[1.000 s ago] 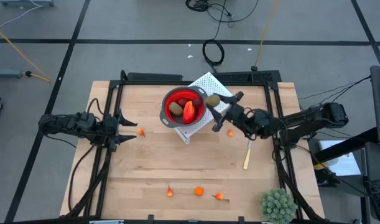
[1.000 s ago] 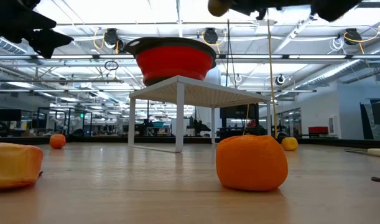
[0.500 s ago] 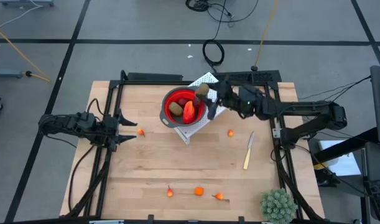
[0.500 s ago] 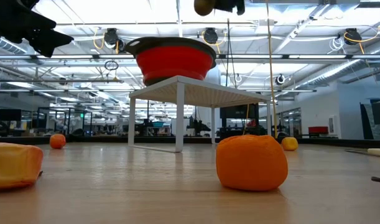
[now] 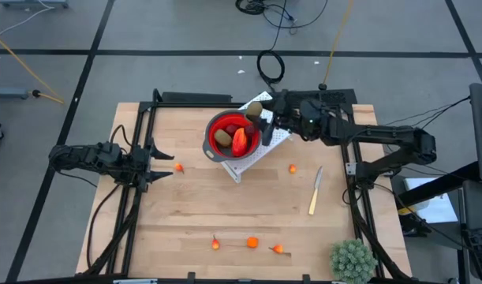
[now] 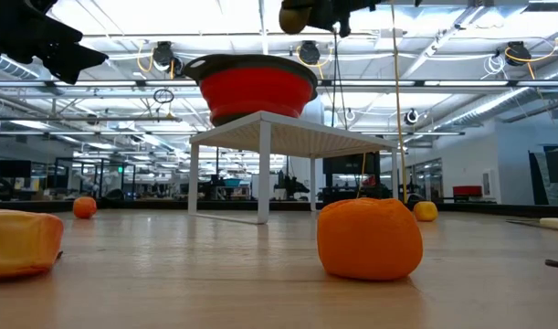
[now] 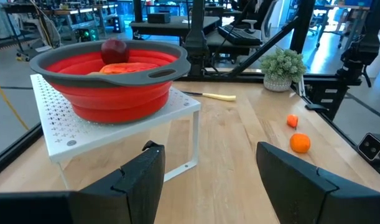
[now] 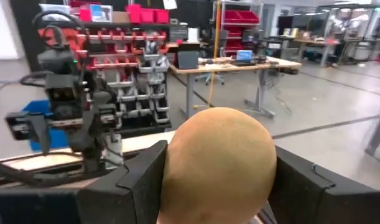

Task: Pick & Place Fruit
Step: Put the kiwi into the red strainer bowl on the shelf

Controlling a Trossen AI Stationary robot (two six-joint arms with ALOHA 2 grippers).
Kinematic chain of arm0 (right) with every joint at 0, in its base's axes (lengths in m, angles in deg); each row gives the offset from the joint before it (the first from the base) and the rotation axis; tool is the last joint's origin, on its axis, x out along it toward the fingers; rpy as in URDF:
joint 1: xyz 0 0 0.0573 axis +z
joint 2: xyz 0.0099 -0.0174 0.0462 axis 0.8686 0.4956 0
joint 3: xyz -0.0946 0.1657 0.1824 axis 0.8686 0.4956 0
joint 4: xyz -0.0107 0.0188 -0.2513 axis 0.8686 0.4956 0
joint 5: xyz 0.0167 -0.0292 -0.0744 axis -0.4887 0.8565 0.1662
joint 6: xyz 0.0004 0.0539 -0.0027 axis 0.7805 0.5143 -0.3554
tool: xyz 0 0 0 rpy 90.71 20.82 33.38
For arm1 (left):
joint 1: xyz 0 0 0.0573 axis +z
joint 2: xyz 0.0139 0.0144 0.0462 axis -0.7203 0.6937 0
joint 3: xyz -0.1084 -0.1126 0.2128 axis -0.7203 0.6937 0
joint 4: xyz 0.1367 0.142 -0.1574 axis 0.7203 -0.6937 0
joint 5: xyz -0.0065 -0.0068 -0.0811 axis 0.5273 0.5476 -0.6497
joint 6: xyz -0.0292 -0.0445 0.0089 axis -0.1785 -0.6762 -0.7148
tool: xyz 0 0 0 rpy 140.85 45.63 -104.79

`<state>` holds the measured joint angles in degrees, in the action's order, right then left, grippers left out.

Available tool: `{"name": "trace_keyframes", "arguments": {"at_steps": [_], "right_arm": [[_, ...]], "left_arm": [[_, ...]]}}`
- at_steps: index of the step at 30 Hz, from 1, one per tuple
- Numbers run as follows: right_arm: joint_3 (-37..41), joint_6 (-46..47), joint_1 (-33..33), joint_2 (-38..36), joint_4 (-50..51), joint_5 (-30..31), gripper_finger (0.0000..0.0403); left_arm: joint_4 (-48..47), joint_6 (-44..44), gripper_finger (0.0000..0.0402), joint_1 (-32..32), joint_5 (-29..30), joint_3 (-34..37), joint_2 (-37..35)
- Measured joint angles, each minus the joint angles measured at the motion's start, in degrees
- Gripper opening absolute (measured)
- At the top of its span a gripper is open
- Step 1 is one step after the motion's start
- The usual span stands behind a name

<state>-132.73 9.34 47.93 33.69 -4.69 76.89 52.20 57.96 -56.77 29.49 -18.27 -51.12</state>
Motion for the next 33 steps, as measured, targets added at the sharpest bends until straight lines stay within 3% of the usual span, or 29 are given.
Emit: {"name": "trace_keyframes", "arguments": {"at_steps": [7,15,26,33], "right_arm": [[0.00,0.57,0.04,2.70,-1.86,-4.11,0.0226],[-0.04,4.13,0.15,3.28,-3.10,-8.35,0.0226],[0.04,5.53,1.92,5.37,-4.83,-10.96,0.0223],[0.00,5.52,3.71,5.18,-4.69,-11.28,0.0228]], "left_arm": [[2.57,-1.21,0.0253,0.00,0.05,0.00,0.02],[22.11,-4.88,0.0253,0.01,6.58,-0.02,3.06],[46.06,-9.33,0.0253,0.08,4.84,-1.15,25.79],[46.60,-11.26,0.0253,2.04,-0.11,-9.58,39.98]]}}
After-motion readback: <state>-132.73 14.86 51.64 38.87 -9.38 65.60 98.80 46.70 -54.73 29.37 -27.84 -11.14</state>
